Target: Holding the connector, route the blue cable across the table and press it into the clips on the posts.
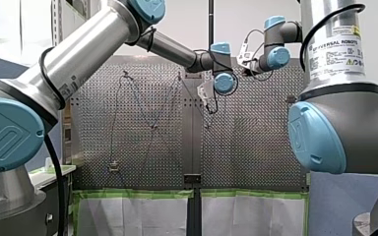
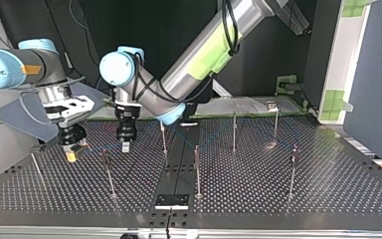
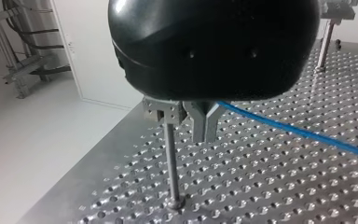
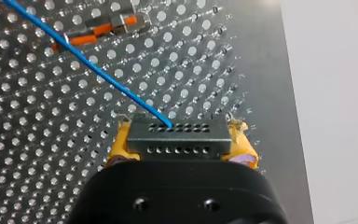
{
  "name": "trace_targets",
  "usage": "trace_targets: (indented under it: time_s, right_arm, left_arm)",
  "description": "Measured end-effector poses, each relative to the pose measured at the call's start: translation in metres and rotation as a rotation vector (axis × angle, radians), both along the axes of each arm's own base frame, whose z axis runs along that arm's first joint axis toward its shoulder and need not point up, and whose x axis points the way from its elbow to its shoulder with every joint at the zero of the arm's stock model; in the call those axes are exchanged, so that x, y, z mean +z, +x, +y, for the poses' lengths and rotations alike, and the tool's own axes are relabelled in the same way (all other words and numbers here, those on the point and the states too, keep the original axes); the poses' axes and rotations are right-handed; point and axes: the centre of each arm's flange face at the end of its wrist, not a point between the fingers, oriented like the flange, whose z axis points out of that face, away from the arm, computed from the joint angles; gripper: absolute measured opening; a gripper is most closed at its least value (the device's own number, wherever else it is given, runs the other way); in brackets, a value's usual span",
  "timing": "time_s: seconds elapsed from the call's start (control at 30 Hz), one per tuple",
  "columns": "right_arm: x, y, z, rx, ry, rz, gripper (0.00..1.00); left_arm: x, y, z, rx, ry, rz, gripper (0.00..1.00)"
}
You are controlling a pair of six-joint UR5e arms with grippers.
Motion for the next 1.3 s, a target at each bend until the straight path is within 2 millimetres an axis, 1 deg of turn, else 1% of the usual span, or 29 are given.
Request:
trace_targets:
  time_s: [0.37,0.43,0.47,0.5,0.53,0.57,0.63,0.67,0.7,0.77,0.8,0.87,1.07,1.13,1.2,1.23,1.27,1.3]
  right_arm:
    - [0.001,0.001,-0.002,0.02,-0.02,0.002,0.0]
    - [0.001,0.001,-0.002,0.019,-0.021,0.002,0.0]
    - [0.001,0.001,-0.002,0.019,-0.022,0.001,0.0]
    - [0.001,0.001,-0.002,0.019,-0.022,0.001,0.0]
    - [0.001,0.0,-0.003,0.017,-0.022,0.0,0.0]
    - [0.001,-0.001,-0.004,0.015,-0.024,-0.002,0.0]
    - [0.0,-0.002,-0.006,0.014,-0.028,-0.005,0.0]
    - [0.0,-0.002,-0.007,0.015,-0.03,-0.007,0.0]
    - [0.0,-0.002,-0.007,0.015,-0.031,-0.008,0.0]
    - [-0.001,-0.002,-0.008,0.016,-0.031,-0.009,0.0]
    - [-0.002,-0.002,-0.008,0.016,-0.03,-0.009,0.0]
    - [0.003,0.005,-0.002,0.029,-0.034,-0.008,0.0]
    - [0.002,0.005,-0.002,0.029,-0.032,-0.007,0.0]
    - [0.002,0.005,-0.002,0.029,-0.032,-0.007,0.0]
    - [0.002,0.005,-0.002,0.029,-0.032,-0.007,0.0]
    - [0.002,0.005,-0.002,0.029,-0.032,-0.008,0.0]
    - [0.002,0.005,-0.002,0.029,-0.032,-0.008,0.0]
    - [0.002,0.005,-0.002,0.029,-0.032,-0.007,0.0]
  left_arm:
    - [0.004,0.005,-0.001,-0.004,-0.027,-0.03,0.0]
    - [0.006,0.006,-0.002,-0.017,-0.034,-0.043,0.07]
    - [0.006,0.007,-0.002,-0.023,-0.036,-0.048,0.07]
    - [0.007,0.009,-0.002,-0.029,-0.038,-0.052,0.12]
    - [0.007,0.01,-0.002,-0.035,-0.039,-0.055,0.2]
    - [0.007,0.011,-0.002,-0.039,-0.04,-0.058,0.2]
    - [0.008,0.013,-0.001,-0.045,-0.042,-0.062,0.33]
    - [0.007,0.014,-0.001,-0.046,-0.042,-0.063,0.33]
    - [0.007,0.016,0.001,-0.046,-0.041,-0.063,0.36]
    - [0.005,0.018,0.003,-0.046,-0.039,-0.062,0.36]
    - [0.003,0.019,0.004,-0.045,-0.037,-0.06,0.38]
    - [0.0,0.021,0.007,-0.042,-0.034,-0.057,0.38]
    - [-0.005,0.024,0.011,-0.043,-0.031,-0.055,0.38]
    - [-0.005,0.025,0.011,-0.044,-0.03,-0.054,0.43]
    - [-0.005,0.024,0.011,-0.046,-0.028,-0.052,0.43]
    - [-0.006,0.023,0.011,-0.046,-0.027,-0.051,0.47]
    - [-0.006,0.023,0.01,-0.046,-0.025,-0.049,0.47]
    - [-0.006,0.021,0.009,-0.047,-0.023,-0.046,0.51]
